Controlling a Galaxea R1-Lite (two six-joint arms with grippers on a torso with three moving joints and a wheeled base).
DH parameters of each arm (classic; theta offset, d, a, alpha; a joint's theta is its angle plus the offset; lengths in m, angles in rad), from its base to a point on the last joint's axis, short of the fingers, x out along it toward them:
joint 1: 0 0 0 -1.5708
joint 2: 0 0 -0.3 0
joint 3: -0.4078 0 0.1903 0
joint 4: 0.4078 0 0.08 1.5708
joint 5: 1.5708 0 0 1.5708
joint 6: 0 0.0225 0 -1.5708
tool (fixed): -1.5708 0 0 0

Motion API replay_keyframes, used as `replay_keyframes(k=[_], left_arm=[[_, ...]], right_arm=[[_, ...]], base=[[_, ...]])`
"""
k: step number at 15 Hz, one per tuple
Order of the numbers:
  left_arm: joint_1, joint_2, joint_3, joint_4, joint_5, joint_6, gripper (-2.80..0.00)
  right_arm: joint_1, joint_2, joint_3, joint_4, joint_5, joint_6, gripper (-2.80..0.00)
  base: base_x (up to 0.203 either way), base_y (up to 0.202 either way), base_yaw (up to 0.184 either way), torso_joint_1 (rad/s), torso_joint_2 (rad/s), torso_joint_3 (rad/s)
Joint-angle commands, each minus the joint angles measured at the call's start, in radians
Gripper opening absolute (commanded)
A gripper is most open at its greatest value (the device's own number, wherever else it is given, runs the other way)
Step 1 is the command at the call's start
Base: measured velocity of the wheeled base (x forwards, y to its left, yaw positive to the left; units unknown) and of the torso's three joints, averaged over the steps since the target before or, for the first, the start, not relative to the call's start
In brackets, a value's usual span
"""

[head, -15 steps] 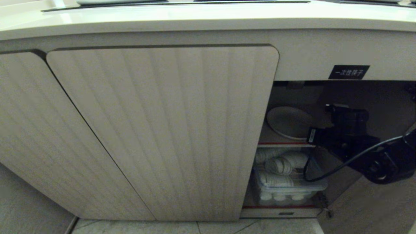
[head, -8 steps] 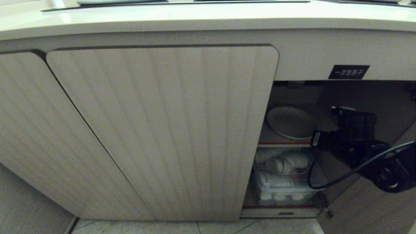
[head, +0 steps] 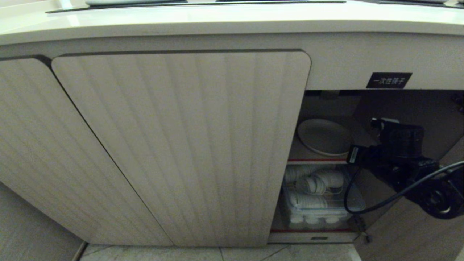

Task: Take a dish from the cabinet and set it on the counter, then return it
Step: Close the cabinet door

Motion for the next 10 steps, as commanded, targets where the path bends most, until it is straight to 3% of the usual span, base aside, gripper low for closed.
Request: replay_keyframes(k=[1,10], left_arm=[[0.000,0.000,0.000,0.000,0.000,0.000,0.00],[0.000,0.000,0.000,0.000,0.001,0.000,0.00]], right_arm=[[0.000,-0.003,0.000,-0.005,-0.003,0.001,-2.80],[0.009,-0.048,0.059,-0.005,-0.001,-0.001,-2.80]], base=[[0.000,0.000,0.000,0.000,0.00,0.000],[0.000,0.000,0.000,0.000,0.00,0.000]])
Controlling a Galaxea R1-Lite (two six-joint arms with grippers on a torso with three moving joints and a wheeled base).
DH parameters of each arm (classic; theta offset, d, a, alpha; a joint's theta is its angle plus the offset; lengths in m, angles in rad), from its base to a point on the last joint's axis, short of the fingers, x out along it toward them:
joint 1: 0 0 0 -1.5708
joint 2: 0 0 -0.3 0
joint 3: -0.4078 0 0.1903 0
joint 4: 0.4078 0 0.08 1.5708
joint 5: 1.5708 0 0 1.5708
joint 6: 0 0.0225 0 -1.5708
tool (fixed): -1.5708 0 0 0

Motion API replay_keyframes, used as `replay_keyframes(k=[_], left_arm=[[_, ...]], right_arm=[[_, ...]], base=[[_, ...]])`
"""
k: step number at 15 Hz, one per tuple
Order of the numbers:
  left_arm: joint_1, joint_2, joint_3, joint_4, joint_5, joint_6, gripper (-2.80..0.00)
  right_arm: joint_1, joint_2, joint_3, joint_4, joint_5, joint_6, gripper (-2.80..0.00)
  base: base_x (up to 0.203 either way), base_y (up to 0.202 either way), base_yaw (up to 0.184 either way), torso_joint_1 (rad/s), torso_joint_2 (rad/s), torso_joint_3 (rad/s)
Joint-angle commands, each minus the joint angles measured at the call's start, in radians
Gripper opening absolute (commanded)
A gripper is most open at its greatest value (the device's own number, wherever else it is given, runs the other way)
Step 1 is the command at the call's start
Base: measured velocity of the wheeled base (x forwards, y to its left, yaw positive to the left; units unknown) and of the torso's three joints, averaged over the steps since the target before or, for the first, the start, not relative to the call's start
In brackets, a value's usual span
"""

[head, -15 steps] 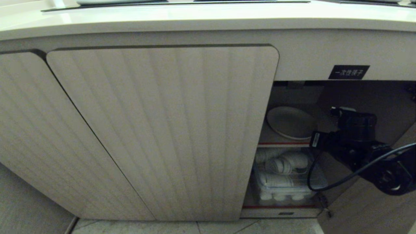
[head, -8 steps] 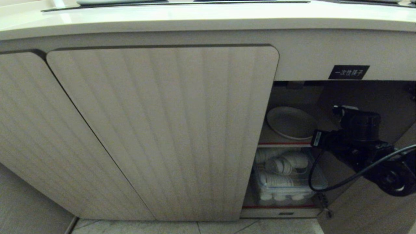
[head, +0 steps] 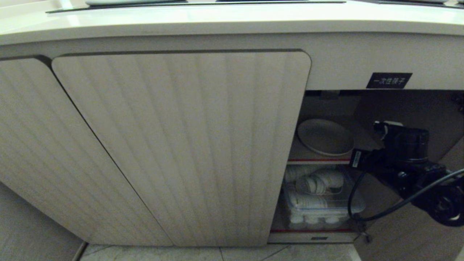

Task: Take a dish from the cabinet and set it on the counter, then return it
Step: Close the cabinet door

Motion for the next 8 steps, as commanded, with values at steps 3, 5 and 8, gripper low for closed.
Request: replay_keyframes(k=[3,5,8], left_arm=[[0.000,0.000,0.000,0.000,0.001,0.000,0.00],[0.000,0.000,0.000,0.000,-0.001,0.000,0.00],[0.000,0.000,0.000,0.000,-0.001,0.000,0.00]], right_arm=[[0.006,-0.037,0.051,-0.005,-0.002,0.000,-2.80],[0.010,-0.061,0.086,-0.005,-0.002,0.000,-2.80],[0.013,-0.096,0.131,-0.005,0.003,-0.007,-2.80]], base=[[0.000,0.000,0.000,0.000,0.00,0.000],[0.000,0.000,0.000,0.000,0.00,0.000],[0.000,0.000,0.000,0.000,0.00,0.000]])
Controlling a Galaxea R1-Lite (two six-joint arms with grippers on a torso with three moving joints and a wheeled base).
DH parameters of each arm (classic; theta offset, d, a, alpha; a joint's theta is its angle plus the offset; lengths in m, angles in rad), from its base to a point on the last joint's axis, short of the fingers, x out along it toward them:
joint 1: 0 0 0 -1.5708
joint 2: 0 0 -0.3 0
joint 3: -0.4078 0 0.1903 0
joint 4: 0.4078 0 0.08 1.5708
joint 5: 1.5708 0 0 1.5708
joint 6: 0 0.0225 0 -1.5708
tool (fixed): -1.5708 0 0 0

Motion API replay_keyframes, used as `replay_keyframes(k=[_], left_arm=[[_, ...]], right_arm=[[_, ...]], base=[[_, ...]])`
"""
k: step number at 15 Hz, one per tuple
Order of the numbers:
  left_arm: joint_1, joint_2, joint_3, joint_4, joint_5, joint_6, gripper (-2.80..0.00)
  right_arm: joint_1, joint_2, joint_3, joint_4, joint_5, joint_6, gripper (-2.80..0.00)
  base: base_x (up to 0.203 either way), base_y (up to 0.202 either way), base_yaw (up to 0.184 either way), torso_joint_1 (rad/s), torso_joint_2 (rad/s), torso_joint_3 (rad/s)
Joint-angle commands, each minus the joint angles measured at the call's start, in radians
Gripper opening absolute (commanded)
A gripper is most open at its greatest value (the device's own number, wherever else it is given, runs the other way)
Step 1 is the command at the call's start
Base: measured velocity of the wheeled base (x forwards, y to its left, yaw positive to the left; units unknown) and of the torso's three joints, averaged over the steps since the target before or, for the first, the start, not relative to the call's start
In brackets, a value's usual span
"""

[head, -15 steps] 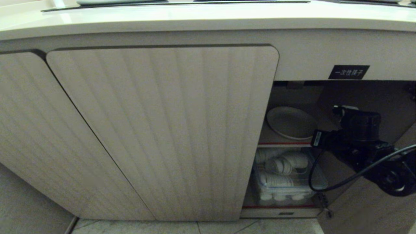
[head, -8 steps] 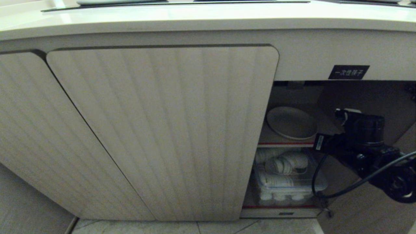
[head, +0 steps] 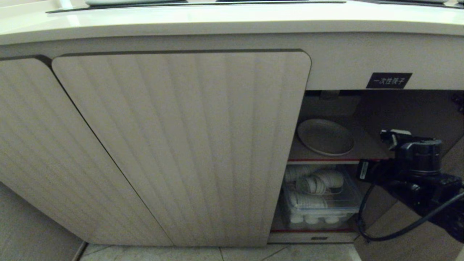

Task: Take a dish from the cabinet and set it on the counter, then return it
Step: Close the cabinet door

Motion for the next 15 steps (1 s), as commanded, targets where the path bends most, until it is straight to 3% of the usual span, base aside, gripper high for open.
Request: replay_keyframes(k=[1,15], left_arm=[[0.000,0.000,0.000,0.000,0.001,0.000,0.00],[0.000,0.000,0.000,0.000,0.001,0.000,0.00]], right_arm=[[0.001,-0.034,0.034,-0.005,0.000,0.001,-2.80],[0.000,-0.266,0.281,-0.006,0.018,0.005,-2.80]], base=[[0.000,0.000,0.000,0.000,0.00,0.000],[0.000,0.000,0.000,0.000,0.00,0.000]])
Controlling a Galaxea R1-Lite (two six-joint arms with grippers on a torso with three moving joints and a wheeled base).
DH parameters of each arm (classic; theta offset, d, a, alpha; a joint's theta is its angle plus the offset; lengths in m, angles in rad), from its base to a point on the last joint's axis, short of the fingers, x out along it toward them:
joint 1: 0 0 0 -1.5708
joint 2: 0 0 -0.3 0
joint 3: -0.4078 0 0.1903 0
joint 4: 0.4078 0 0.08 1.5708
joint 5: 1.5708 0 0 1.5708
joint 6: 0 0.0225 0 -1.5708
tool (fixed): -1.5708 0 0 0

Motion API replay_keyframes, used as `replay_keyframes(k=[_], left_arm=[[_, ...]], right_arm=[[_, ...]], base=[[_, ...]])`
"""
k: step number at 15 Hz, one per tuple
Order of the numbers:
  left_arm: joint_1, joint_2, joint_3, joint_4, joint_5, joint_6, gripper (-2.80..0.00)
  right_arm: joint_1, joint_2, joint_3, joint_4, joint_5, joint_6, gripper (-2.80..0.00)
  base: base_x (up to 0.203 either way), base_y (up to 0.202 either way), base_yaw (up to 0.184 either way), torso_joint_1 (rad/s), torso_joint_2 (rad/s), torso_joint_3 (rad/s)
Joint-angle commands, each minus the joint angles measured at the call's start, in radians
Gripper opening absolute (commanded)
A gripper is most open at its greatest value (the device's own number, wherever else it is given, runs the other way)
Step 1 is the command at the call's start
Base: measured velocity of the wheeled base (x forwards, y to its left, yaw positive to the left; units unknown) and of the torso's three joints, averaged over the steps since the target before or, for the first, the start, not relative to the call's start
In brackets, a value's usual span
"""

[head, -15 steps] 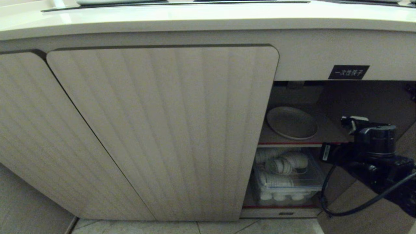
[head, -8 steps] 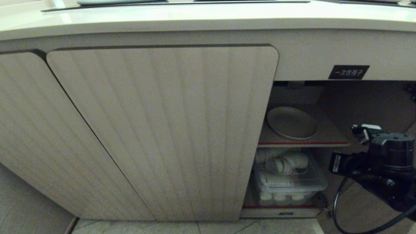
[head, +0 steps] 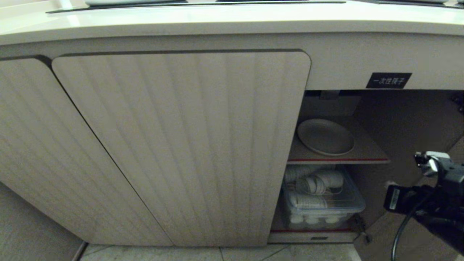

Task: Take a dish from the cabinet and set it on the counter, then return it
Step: Close the cabinet door

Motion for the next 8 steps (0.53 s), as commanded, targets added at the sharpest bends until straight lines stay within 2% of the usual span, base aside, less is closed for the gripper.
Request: replay_keyframes(k=[1,8], left_arm=[[0.000,0.000,0.000,0.000,0.000,0.000,0.00],[0.000,0.000,0.000,0.000,-0.001,0.000,0.00]], right_arm=[[0.000,-0.044,0.031,-0.005,-0.001,0.001,-2.80],[-0.013,-0.163,0.175,-0.013,0.016,-0.001,-2.80]], base=[[0.000,0.000,0.000,0.000,0.00,0.000],[0.000,0.000,0.000,0.000,0.00,0.000]])
